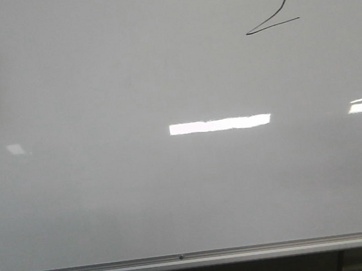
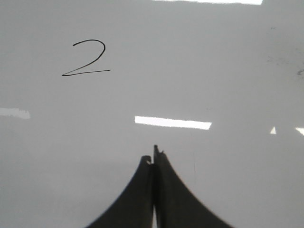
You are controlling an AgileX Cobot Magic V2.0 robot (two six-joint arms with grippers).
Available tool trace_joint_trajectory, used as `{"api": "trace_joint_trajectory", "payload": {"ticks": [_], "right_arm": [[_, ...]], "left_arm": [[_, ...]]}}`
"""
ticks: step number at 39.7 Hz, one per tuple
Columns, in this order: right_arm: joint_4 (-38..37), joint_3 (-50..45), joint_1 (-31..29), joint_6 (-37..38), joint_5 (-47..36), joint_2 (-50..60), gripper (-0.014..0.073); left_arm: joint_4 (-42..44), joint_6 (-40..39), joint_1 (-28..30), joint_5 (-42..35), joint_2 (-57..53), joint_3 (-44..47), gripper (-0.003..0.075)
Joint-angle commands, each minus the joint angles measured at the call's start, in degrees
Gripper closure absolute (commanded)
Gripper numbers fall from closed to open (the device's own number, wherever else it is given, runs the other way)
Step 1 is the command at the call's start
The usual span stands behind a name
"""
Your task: Write number 2 on whiteboard
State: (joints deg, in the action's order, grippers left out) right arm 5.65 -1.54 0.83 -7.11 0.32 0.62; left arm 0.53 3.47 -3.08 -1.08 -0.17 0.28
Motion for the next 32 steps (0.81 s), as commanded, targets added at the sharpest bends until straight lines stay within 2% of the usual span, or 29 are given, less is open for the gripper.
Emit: {"api": "trace_joint_trajectory", "payload": {"ticks": [1, 7, 14, 32], "right_arm": [[0.5, -0.1, -1.1, -0.9, -4.3, 1.0, 0.0662], [0.6, -0.1, -3.3, -0.9, -4.4, 1.0, 0.0662], [0.4, -0.1, -3.2, 2.5, -4.2, 1.0, 0.0662], [-1.3, -0.1, -3.2, 2.5, -4.2, 0.9, 0.0662]], "left_arm": [[-0.1, -0.1, 0.1, -4.4, -1.2, 1.3, 0.0739], [-0.1, -0.1, 0.1, -4.4, -1.2, 1.3, 0.0740], [-0.1, -0.1, 0.1, -4.4, -1.2, 1.3, 0.0739], [-0.1, -0.1, 0.1, -4.4, -1.2, 1.3, 0.0739]]}}
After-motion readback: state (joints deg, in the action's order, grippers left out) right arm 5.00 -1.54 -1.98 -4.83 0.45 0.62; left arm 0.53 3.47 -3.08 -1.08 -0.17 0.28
